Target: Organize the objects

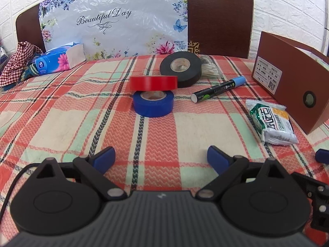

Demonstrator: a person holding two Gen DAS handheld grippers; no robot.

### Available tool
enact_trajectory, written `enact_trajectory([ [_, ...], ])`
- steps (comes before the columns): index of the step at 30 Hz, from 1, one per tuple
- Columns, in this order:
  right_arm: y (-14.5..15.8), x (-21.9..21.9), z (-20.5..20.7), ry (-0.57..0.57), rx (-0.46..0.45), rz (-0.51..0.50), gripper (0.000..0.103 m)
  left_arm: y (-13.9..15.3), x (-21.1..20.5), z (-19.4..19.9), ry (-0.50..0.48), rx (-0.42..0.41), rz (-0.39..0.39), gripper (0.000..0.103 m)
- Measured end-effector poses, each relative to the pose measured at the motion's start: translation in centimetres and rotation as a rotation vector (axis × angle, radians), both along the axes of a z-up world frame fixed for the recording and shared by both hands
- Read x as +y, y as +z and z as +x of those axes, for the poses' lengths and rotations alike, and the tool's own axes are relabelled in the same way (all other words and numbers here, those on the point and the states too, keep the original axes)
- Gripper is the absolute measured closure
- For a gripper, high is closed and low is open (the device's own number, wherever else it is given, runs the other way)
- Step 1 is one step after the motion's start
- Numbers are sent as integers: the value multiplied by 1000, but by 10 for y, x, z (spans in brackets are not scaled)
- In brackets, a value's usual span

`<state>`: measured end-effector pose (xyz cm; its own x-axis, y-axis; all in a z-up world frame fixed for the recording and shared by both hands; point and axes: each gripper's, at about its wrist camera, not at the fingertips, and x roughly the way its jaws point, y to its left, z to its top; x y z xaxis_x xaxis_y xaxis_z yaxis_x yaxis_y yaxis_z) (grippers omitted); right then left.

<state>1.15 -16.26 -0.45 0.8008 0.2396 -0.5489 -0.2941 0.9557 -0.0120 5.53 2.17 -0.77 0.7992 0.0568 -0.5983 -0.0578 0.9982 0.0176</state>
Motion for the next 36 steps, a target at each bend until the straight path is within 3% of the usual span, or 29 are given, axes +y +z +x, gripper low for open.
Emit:
enact_trajectory([
  [13,-1,-7,0,-26,30,71,29,2,-1,-3,-10,2,-9,1],
  [26,0,-3,4,-44,47,74,25,-1,-1,0,-39,-1,-31,0],
  [36,4,-5,12,-116,84,171,21,-1,5,-3,-48,-18,-79,0],
])
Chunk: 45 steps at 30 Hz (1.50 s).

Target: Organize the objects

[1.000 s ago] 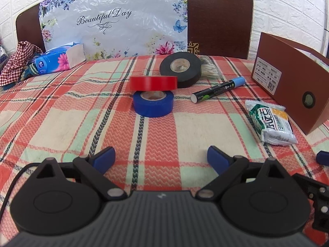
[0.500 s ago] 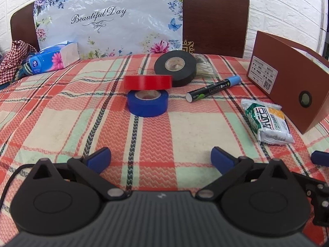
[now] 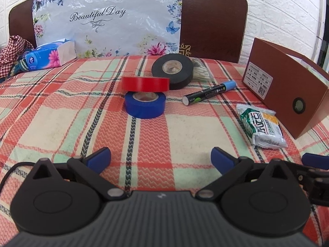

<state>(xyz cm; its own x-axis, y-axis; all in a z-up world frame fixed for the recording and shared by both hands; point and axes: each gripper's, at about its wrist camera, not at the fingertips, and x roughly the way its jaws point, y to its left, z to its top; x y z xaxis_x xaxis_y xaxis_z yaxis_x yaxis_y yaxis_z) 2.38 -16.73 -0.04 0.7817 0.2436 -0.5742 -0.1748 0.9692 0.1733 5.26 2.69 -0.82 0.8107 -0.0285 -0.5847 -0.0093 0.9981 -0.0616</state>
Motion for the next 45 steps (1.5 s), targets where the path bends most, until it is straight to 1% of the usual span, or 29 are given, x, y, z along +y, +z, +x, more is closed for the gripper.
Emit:
enact_trajectory([
  [3,2,2,3,-4,12,40,21,0,2,-1,-2,-7,-16,0],
  [4,2,3,4,-4,18,56,20,0,3,-1,-3,-10,-23,0],
  [5,2,4,6,-6,23,68,16,1,5,-2,-2,-14,-32,0],
  [8,2,9,12,-9,29,89,13,1,11,-4,12,-30,-68,0],
  [12,2,17,27,-17,30,95,13,2,21,-6,42,-50,-123,0],
  [14,1,20,36,-28,27,96,13,2,21,-6,48,-53,-125,0],
  [16,0,25,47,-37,25,76,14,1,18,-5,43,-52,-111,0],
  [18,-1,30,53,-51,15,28,27,1,17,-5,36,-52,-100,0],
  [20,-2,32,55,-66,3,-24,54,1,16,-5,35,-51,-95,0],
  [22,-1,29,52,-73,-5,-42,60,1,16,-4,34,-48,-91,0],
  [25,0,24,39,-76,-12,-81,61,0,14,-5,30,-43,-78,0],
  [30,0,3,-12,-57,-33,-149,61,0,10,-4,12,-30,-57,0],
  [34,0,-17,-53,-110,-63,-211,60,1,-5,-1,-24,10,8,0],
  [35,0,-21,-57,-129,-65,-213,55,2,-10,-1,-43,28,-1,0],
  [36,0,-27,-59,-139,-61,-197,50,5,-13,-2,-62,46,-36,0],
  [37,0,-31,-58,-147,-53,-174,42,9,-17,-2,-85,66,-90,0],
  [38,0,-35,-57,-149,-49,-149,40,15,-21,-1,-118,92,-160,1],
  [39,-1,-35,-56,-150,-48,-144,38,20,-26,1,-156,118,-232,6],
  [40,-2,-33,-56,-142,-50,-152,33,24,-33,3,-195,143,-290,6],
  [41,-2,-30,-56,-129,-53,-166,28,29,-42,5,-236,164,-325,6],
  [42,-3,-26,-56,-117,-56,-183,27,33,-53,6,-273,179,-334,6],
  [43,-4,-24,-55,-111,-59,-194,25,36,-64,8,-306,191,-325,7],
  [45,-3,-24,-55,-108,-60,-188,25,42,-86,10,-366,209,-314,9],
])
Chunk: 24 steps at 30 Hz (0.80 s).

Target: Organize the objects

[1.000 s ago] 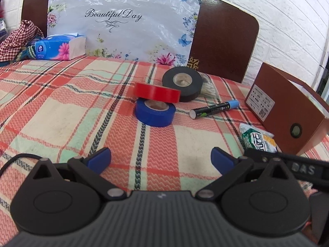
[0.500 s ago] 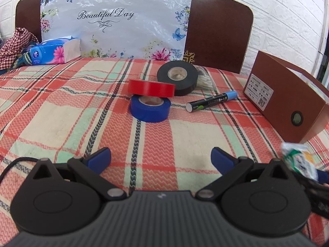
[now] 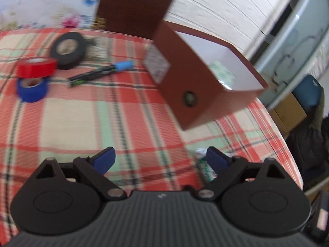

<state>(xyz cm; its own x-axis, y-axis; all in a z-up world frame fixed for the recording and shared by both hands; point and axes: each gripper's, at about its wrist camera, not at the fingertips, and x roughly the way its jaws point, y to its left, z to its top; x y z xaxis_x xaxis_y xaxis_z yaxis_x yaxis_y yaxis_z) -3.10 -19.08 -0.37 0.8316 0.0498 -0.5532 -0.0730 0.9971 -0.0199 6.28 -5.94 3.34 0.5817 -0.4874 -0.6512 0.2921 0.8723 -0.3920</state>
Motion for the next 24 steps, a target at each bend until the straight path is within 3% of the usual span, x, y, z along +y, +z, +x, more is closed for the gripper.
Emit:
enact_trajectory([
  [5,1,-11,-1,-12,-12,69,28,1,-47,-4,-129,5,71,22],
  [6,1,-12,-1,-14,-14,75,31,-3,-56,-2,-159,29,95,32],
  [7,1,-13,-1,-20,-18,82,41,-10,-64,0,-189,67,119,40],
  [8,1,-15,-1,-25,-21,94,50,-18,-70,2,-215,105,130,41],
  [9,1,-18,-2,-29,-24,112,53,-22,-71,1,-214,107,108,41],
  [11,1,-26,-1,-41,-19,162,57,-20,-73,-1,-235,101,80,55],
  [12,2,-30,-2,-47,-20,189,57,-17,-74,-1,-242,97,73,55],
  [15,8,-34,-11,-76,-92,197,58,4,-82,-8,-263,22,65,55],
  [19,26,-37,-22,-103,-285,132,58,41,-97,-12,-271,-125,50,54],
  [24,54,-54,8,-135,-447,115,58,79,-137,5,-260,-300,148,52],
])
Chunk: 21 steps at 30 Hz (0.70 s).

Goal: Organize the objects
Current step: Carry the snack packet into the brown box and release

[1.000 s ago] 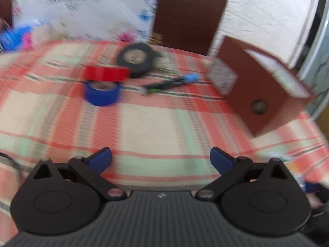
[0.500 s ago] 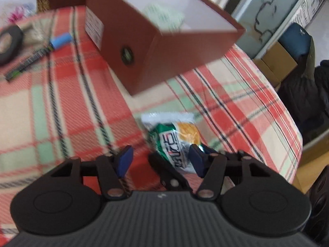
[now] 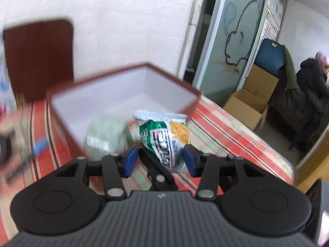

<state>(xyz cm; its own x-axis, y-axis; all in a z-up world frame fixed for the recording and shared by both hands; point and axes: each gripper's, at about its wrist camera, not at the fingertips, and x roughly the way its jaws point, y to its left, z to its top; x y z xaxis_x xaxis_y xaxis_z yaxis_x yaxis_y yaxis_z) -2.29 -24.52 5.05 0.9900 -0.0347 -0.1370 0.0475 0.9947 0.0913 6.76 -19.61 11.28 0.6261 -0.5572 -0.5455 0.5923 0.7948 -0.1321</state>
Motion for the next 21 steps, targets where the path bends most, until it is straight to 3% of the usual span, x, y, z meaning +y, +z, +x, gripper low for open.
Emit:
enact_trajectory([
  [2,9,-12,25,-4,-21,28,57,5,-17,16,18,-38,32,46],
  [4,14,-22,60,6,-11,15,52,1,-29,37,107,-57,97,26],
  [6,11,-26,90,0,26,-23,33,-5,-30,57,217,-32,152,25],
  [7,7,-29,97,-33,34,-34,26,-9,-26,65,244,0,144,19],
  [9,-6,-37,92,-62,-11,-16,23,-17,-16,72,250,51,90,8],
  [15,-15,-27,74,-48,-87,-76,19,-19,-23,54,288,-67,122,9],
  [17,-14,-25,67,-50,-132,-84,9,-11,-21,42,294,-107,108,9],
  [21,-16,-18,56,-23,-201,-103,1,4,4,23,348,-170,82,9],
])
